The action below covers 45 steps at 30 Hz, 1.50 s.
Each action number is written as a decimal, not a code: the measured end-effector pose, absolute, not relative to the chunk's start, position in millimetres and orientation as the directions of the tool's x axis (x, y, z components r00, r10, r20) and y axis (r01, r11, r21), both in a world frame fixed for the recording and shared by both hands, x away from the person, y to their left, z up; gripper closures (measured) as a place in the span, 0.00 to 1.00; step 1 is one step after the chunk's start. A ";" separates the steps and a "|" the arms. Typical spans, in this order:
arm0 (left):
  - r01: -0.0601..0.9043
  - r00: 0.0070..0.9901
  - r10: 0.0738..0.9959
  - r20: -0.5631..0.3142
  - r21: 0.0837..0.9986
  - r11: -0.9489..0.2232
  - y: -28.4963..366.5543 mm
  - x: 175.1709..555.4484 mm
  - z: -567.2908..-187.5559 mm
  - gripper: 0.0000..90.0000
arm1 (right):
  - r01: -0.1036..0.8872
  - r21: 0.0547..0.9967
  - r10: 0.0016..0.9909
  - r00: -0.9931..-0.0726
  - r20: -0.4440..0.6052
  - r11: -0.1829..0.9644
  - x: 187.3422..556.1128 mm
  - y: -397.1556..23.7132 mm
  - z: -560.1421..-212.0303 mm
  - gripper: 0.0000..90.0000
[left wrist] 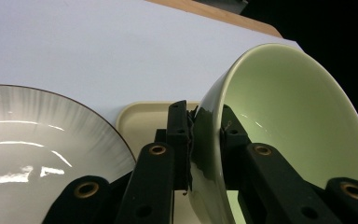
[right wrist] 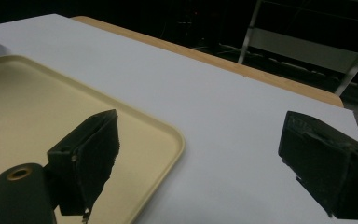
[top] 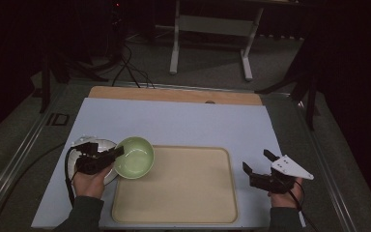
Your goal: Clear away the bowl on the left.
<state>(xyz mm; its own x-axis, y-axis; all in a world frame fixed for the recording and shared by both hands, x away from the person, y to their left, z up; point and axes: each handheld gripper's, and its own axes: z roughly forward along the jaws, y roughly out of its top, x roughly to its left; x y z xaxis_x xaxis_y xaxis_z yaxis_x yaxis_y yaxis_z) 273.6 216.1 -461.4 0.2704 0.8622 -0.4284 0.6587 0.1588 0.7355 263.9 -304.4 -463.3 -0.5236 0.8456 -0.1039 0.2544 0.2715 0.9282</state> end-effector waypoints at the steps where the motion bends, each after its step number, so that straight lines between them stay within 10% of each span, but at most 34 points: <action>1: 0.661 0.271 0.862 -0.429 0.734 0.157 214.9 273.7 -461.5 0.89 | 0.255 0.928 0.846 -0.523 -0.104 0.271 263.9 -304.4 -463.3 0.13; 45: 0.686 0.346 0.849 -0.401 0.725 0.063 177.1 282.7 -472.6 0.89 | 0.253 0.928 0.845 -0.525 -0.106 0.274 263.9 -304.3 -463.4 0.14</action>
<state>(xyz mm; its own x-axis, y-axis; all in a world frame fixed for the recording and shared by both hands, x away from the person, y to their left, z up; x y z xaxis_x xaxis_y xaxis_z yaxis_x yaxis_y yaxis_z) 282.7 177.1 -472.6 0.3456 0.8485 -0.4007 0.6862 0.0628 0.7247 263.9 -304.3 -463.4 -0.5249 0.8445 -0.1061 0.2525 0.2736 0.9281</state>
